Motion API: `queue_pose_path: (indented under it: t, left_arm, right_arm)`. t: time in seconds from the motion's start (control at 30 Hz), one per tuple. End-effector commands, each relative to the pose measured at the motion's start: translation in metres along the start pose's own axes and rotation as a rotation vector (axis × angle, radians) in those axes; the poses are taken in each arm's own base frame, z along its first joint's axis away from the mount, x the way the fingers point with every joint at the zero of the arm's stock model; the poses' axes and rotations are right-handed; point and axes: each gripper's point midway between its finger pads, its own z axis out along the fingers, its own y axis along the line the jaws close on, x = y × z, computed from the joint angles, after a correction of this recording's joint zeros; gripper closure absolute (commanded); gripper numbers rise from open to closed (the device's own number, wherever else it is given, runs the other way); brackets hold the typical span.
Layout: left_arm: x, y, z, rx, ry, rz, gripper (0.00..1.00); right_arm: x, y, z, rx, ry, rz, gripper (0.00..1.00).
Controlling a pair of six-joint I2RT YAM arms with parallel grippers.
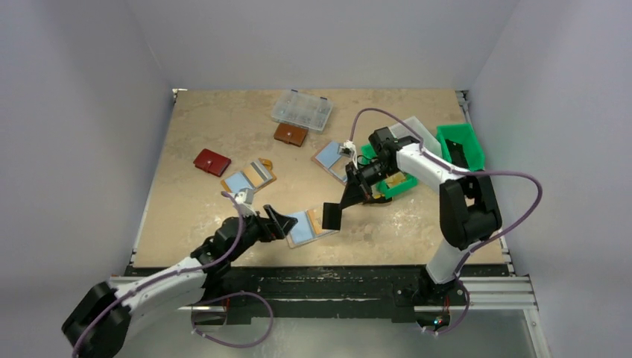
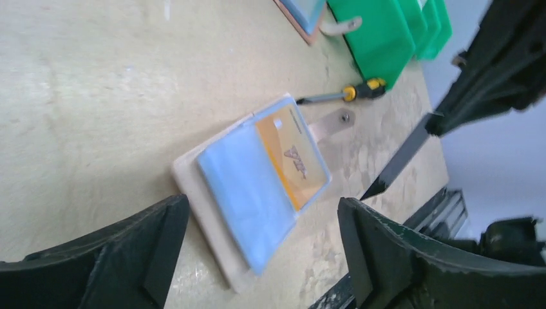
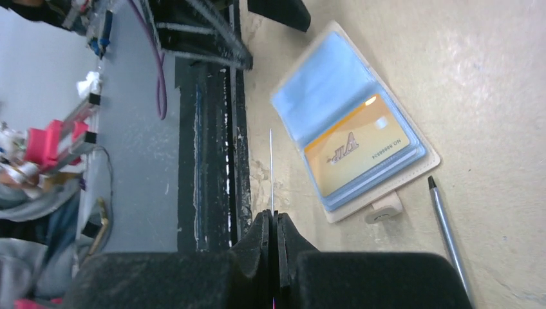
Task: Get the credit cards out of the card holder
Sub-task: Remove the credit card from the card holder.
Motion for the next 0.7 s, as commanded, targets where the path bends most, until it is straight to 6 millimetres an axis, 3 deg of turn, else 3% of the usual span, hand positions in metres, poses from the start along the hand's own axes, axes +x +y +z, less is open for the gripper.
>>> queue_pose_path:
  t: [0.0,0.07,0.2,0.3,0.47,0.67]
  left_arm:
    - [-0.016,0.047,-0.030,-0.299,-0.038,0.033,0.01]
    - [-0.023,0.031,-0.036,-0.231,-0.058,0.015,0.00]
    - [-0.034,-0.029,-0.038,0.062,-0.090,-0.071,0.00]
    - [-0.035,-0.059,-0.037,0.203,-0.073,-0.199,0.01]
    - [-0.035,-0.090,-0.019,0.275,0.019,-0.461,0.02]
    - [-0.049,-0.131,0.003,0.294,0.063,-0.681,0.04]
  right_arm:
    - [-0.015,0.023,-0.018,0.018,-0.010,-0.197,1.00]
    - [-0.018,0.029,-0.023,0.030,-0.008,-0.265,1.00]
    - [-0.020,0.037,-0.034,0.092,-0.001,-0.382,1.00]
    - [-0.024,0.044,-0.044,0.161,-0.010,-0.499,1.00]
    - [-0.033,0.052,-0.057,0.280,-0.061,-0.654,1.00]
    - [-0.029,0.059,-0.061,0.334,-0.087,-0.806,1.00]
